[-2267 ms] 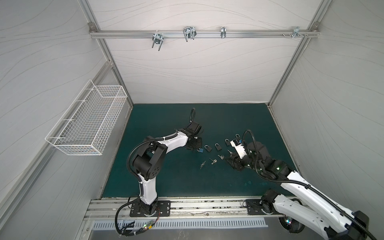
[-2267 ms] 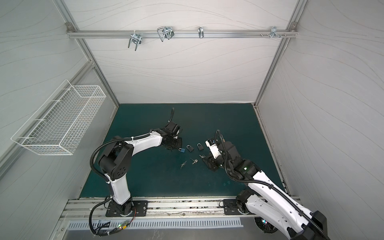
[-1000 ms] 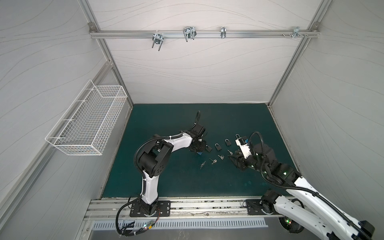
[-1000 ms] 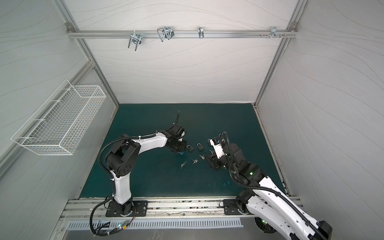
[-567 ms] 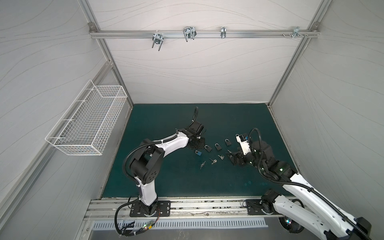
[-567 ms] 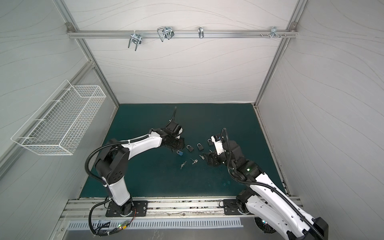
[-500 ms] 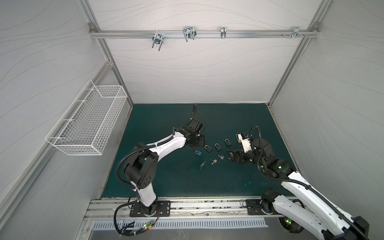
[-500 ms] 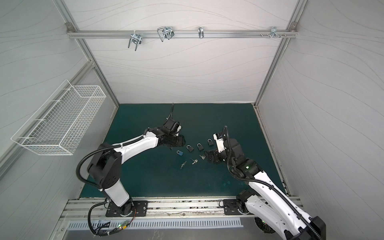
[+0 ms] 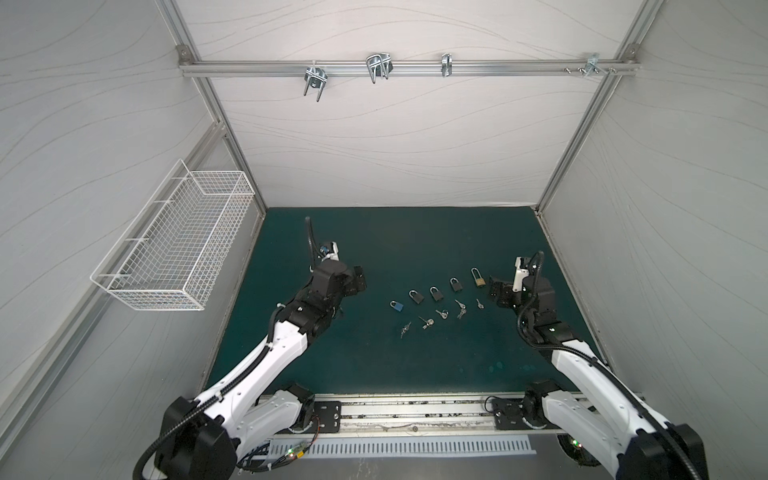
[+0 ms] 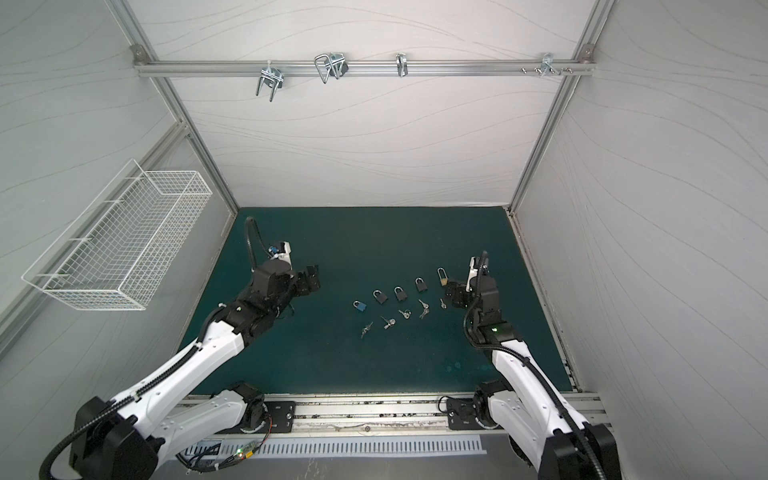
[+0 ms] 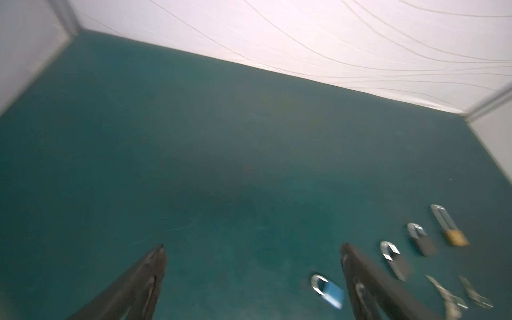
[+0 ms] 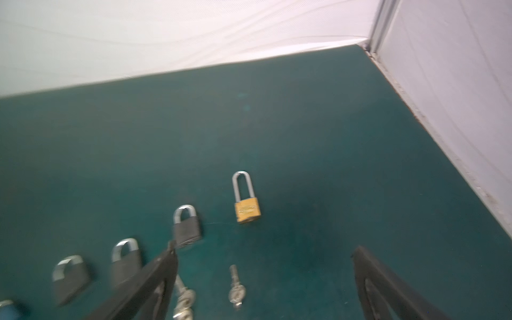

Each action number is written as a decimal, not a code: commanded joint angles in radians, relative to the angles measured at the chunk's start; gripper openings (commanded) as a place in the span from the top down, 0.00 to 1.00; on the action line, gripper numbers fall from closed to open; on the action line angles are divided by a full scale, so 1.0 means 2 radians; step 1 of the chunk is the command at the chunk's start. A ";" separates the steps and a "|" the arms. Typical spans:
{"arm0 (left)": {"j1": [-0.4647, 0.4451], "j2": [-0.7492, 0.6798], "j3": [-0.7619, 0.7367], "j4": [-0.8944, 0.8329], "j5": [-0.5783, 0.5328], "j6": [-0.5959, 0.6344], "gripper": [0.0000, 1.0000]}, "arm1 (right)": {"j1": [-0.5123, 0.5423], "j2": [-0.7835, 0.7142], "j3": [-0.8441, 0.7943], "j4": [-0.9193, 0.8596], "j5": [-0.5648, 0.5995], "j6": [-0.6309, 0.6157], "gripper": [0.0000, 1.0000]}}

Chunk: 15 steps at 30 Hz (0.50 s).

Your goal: Lock with the key

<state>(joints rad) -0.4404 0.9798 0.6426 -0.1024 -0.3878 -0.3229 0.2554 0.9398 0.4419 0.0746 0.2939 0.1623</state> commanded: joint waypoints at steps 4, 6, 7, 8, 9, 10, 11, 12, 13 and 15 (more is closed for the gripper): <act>0.028 -0.002 -0.074 0.163 -0.115 0.152 0.01 | -0.027 0.097 -0.012 0.149 -0.004 -0.065 0.01; 0.050 0.008 -0.085 0.174 -0.122 0.156 0.01 | -0.038 0.123 -0.011 0.165 -0.011 -0.073 0.01; 0.062 0.016 -0.095 0.186 -0.116 0.158 0.01 | -0.045 0.136 -0.009 0.169 -0.018 -0.073 0.01; 0.071 0.025 -0.105 0.207 -0.110 0.163 0.01 | -0.053 0.147 -0.008 0.177 -0.028 -0.070 0.01; 0.080 0.038 -0.116 0.236 -0.098 0.168 0.01 | -0.061 0.160 -0.009 0.194 -0.039 -0.064 0.01; 0.089 0.053 -0.125 0.266 -0.082 0.173 0.01 | -0.066 0.173 -0.011 0.211 -0.047 -0.061 0.01; 0.096 0.067 -0.130 0.289 -0.069 0.175 0.01 | -0.069 0.185 -0.012 0.225 -0.053 -0.061 0.01; 0.106 0.086 -0.134 0.309 -0.056 0.176 0.01 | -0.070 0.197 -0.012 0.240 -0.057 -0.065 0.01; 0.116 0.109 -0.136 0.329 -0.044 0.177 0.01 | -0.072 0.206 -0.008 0.246 -0.063 -0.070 0.01; 0.133 0.146 -0.138 0.363 -0.021 0.174 0.01 | -0.077 0.222 -0.006 0.276 -0.082 -0.073 0.01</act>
<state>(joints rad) -0.2104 1.2098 0.3695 0.4175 -0.5014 -0.0101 0.1116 1.3552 0.4252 0.4789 0.1959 0.0479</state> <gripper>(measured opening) 0.986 0.989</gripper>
